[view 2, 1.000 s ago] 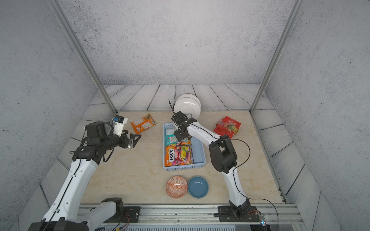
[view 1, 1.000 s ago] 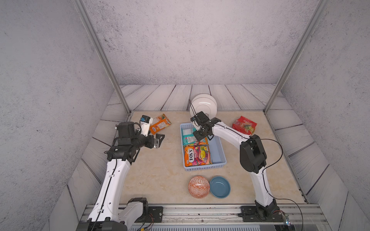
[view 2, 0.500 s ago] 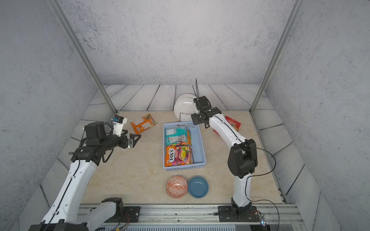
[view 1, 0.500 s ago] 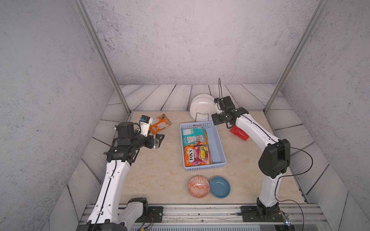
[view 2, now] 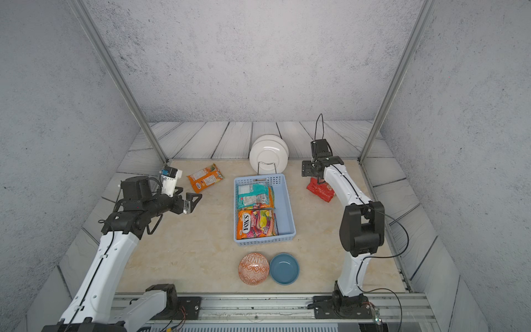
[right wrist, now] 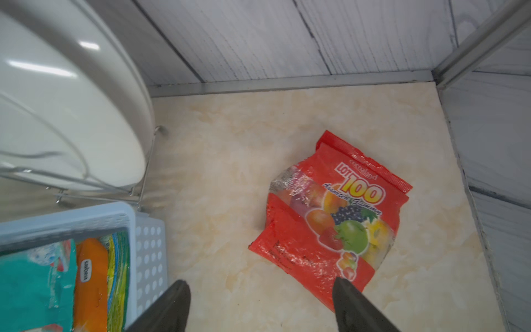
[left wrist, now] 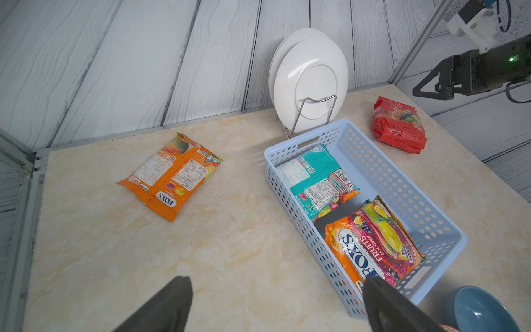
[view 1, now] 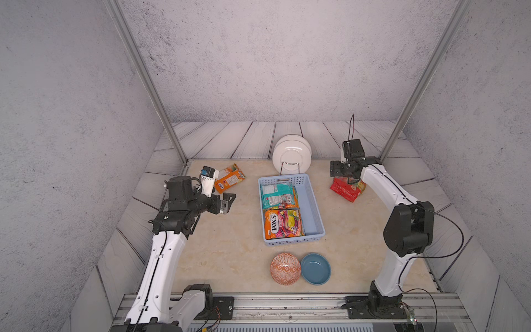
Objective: Put the candies in the basket
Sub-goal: Pick up the candy at the center of the board.
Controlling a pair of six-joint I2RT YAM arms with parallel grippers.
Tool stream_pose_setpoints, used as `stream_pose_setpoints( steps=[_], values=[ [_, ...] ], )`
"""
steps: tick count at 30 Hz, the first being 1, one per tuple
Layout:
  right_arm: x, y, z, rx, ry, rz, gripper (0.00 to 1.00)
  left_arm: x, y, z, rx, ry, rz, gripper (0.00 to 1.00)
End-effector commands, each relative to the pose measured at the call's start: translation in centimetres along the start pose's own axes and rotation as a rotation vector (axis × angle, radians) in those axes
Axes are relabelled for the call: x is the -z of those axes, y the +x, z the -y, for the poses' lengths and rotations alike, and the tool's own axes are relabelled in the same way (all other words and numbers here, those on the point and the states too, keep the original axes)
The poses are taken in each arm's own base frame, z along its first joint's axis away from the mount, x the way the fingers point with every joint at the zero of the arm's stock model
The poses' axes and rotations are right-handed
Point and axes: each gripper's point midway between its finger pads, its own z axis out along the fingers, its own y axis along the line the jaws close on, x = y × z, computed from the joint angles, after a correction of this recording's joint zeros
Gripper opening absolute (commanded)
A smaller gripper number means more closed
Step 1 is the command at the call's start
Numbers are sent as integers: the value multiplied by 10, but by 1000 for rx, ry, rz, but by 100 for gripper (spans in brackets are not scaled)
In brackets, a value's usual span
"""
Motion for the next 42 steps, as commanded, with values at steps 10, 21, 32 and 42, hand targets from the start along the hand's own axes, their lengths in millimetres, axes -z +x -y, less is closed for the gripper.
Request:
stream_pose_setpoints(
  steps=[10, 21, 32, 42],
  values=[
    [-23, -3, 66, -317, 35, -11, 99, 4, -4, 2, -27, 2, 24, 99],
    [-75, 38, 102, -521, 48, -177, 97, 5, -5, 0, -22, -8, 20, 99],
    [-113, 73, 104, -640, 17, -285, 88, 2, -2, -2, -17, -6, 11, 99],
    [-125, 90, 97, -727, -28, -283, 64, 3, -5, -2, -11, -5, 16, 99]
  ],
)
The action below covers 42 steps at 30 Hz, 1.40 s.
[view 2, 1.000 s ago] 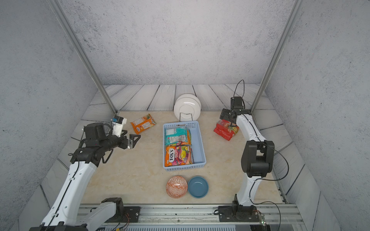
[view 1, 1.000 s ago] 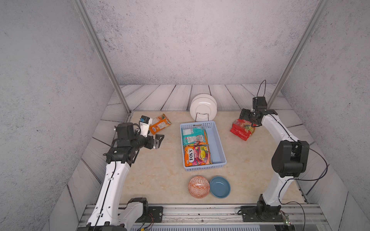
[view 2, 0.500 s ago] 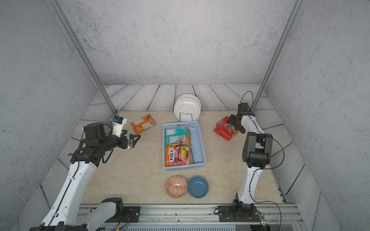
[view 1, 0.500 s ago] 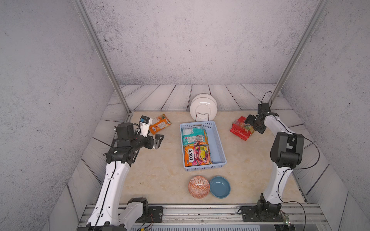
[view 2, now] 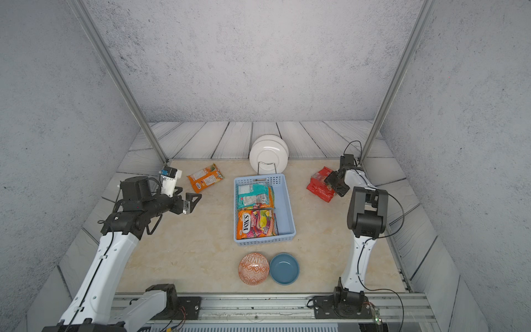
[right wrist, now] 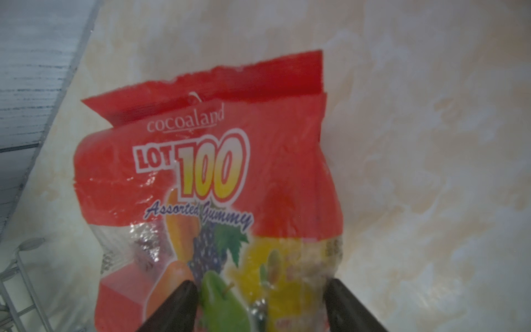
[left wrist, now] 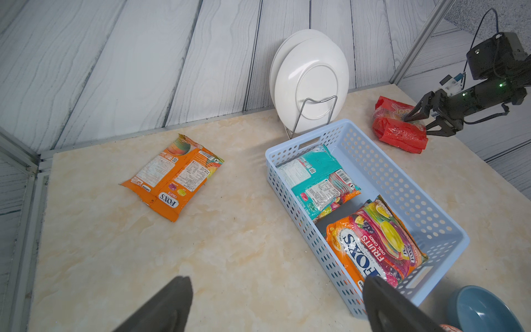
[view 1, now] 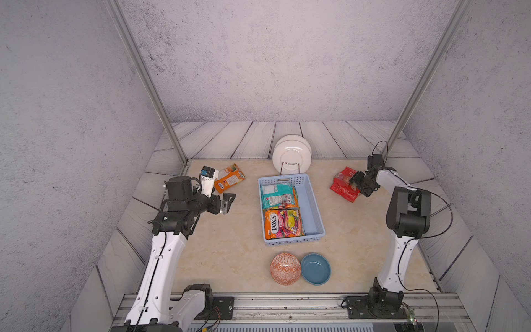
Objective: Put the candies in the basket
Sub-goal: Pick up the candy at the center of the board.
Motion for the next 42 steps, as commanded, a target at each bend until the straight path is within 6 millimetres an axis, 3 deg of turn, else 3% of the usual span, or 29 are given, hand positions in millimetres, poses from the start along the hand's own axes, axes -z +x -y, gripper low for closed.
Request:
stream_pose_setpoints(
  steps=[1, 5, 8, 16, 25, 36, 42],
  values=[
    [-12, 10, 6, -38, -14, -31, 56, 1, -4, 1, -6, 8, 17, 99],
    [-2, 9, -1, -23, -47, -21, 20, 1, -3, -2, -6, -4, 7, 99],
    [12, 0, -12, 5, -87, 15, 0, 2, -4, 1, -7, 8, 19, 99],
    [66, -7, -42, -96, -242, 86, 0, 4, -5, 4, -14, 16, 29, 99],
    [121, 14, -66, -302, -441, 129, 0, 6, -4, 2, -13, 1, 24, 99],
    [192, 76, -94, -440, -516, 247, 0, 5, -7, 5, -14, 15, 37, 99],
    [205, 120, -142, -451, -588, 199, 1, 8, -8, 3, -17, -1, 33, 99]
  ],
)
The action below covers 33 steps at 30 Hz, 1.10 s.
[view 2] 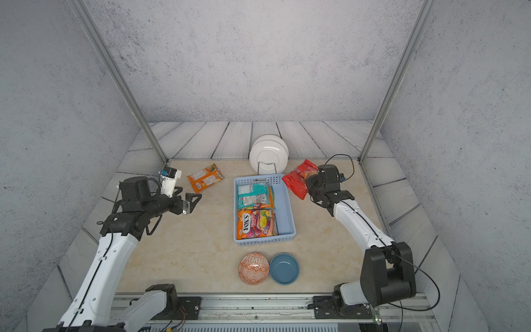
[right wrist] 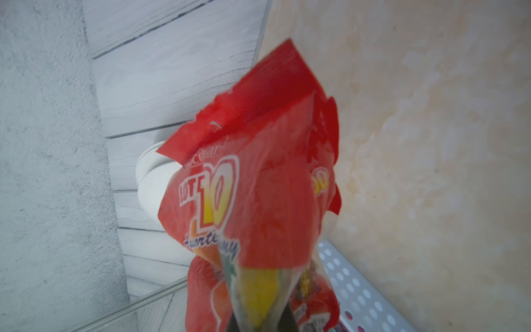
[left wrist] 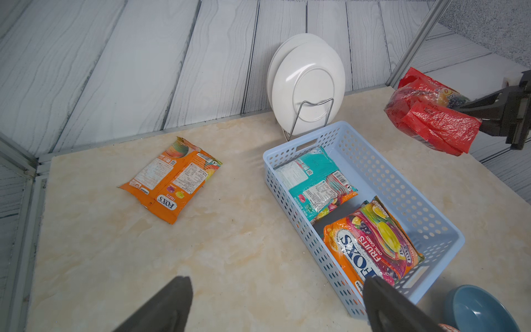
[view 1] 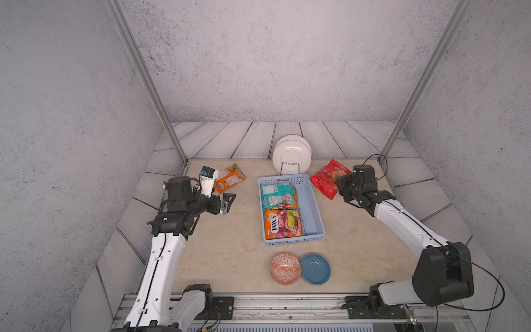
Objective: Put the candies in the basket
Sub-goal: Pick up the candy at the center of the board, then place the candy in the basket.
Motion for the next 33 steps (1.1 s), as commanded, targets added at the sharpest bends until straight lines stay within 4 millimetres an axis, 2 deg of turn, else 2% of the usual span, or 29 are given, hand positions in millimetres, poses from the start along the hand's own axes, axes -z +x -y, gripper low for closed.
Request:
stream_pose_setpoints(
  steps=[1, 7, 13, 17, 24, 27, 30, 33],
  values=[
    [16, 8, -50, -59, -144, 61, 1, 5, -6, 2, -17, -1, 28, 99],
    [10, 51, -60, -73, -158, 90, 1, 6, -6, 1, -17, -9, 21, 99],
    [-22, 102, -80, -114, -179, 5, 1, 4, -5, 4, -26, -4, 15, 99],
    [-39, 125, -86, -103, -174, -12, 1, 4, -3, 7, -39, 7, 21, 99],
    [-69, 158, -85, -117, -148, -55, 2, 4, -2, 9, -49, 6, 18, 99],
    [-76, 168, -76, -115, -117, -65, 3, 4, -4, 7, -47, -2, 11, 99],
    [-87, 179, -73, -88, -113, -93, 9, 1, -2, 11, -53, 16, 16, 99],
    [-98, 190, -63, -92, -95, -124, 23, 0, 0, 10, -47, 15, 3, 99]
  ],
)
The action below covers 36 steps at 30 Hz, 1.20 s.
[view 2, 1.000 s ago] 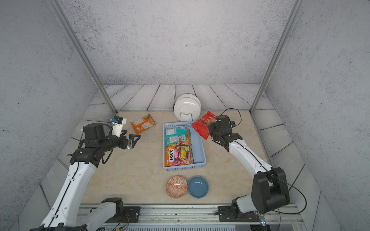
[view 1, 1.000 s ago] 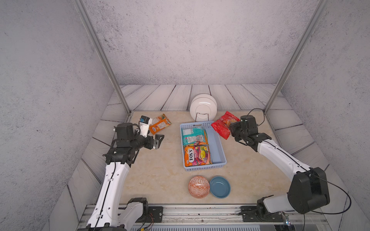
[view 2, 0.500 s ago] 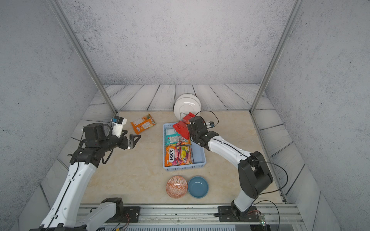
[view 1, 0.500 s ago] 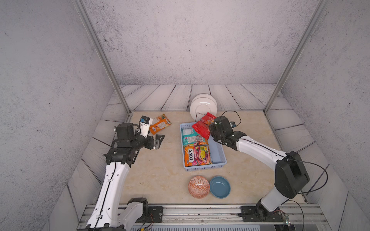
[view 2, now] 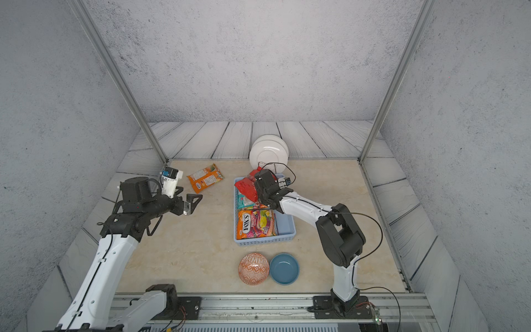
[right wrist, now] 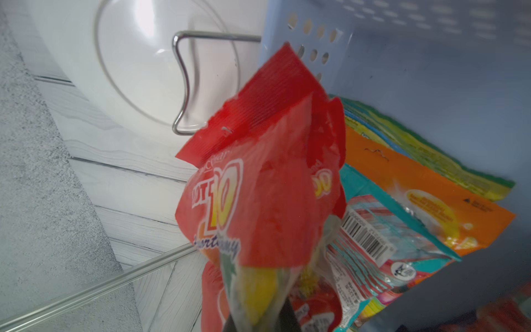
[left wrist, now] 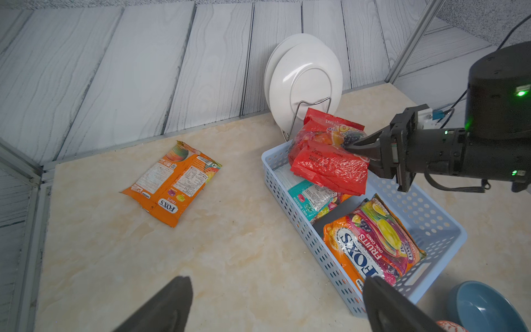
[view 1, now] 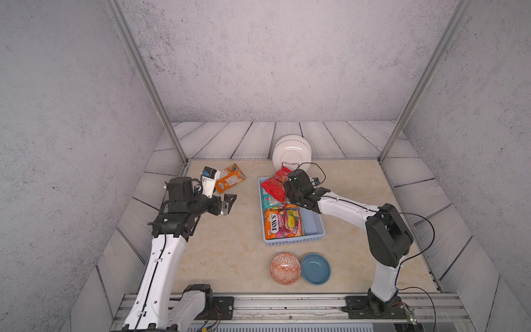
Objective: Put the candies in the basket
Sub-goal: Place the candy in the basket.
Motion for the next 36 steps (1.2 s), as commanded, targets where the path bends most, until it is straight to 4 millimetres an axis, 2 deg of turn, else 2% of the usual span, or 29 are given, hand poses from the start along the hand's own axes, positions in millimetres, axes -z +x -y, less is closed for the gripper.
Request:
stream_pose_setpoints(
  steps=[1, 5, 10, 13, 17, 19, 23, 27, 29, 31, 34, 36],
  values=[
    [-8, 12, -27, -42, -97, -37, 28, 0, 0, 3, -12, 10, 5, 99],
    [-12, 25, -36, 10, -130, -102, 44, -1, 1, 6, -17, 23, 10, 99],
    [9, 29, -39, 58, -154, -146, 56, 1, -1, 2, -25, -4, 0, 99],
    [22, 27, -33, 78, -147, -155, 57, -2, 0, 4, -38, 4, -13, 99],
    [42, 26, -20, 108, -127, -180, 59, -2, -11, 15, -90, 26, -23, 99],
    [53, 23, -17, 146, -129, -183, 60, -7, -14, 16, -129, 19, -40, 99],
    [74, 16, -5, 220, -112, -174, 61, -19, -15, 6, -159, -30, -91, 99],
    [90, 5, -3, 353, -109, -137, 62, -32, -17, 14, -224, 5, -96, 99],
    [95, -5, 0, 435, -89, -88, 62, -40, -18, 19, -249, 23, -110, 99],
    [99, -12, -6, 551, -94, -68, 63, -47, -20, 27, -289, 48, -112, 99],
    [96, -20, -17, 728, -65, -82, 67, -61, -21, 38, -366, 60, -118, 99],
    [91, -26, -15, 783, -26, -128, 70, -70, -21, 48, -399, 85, -140, 99]
  ],
)
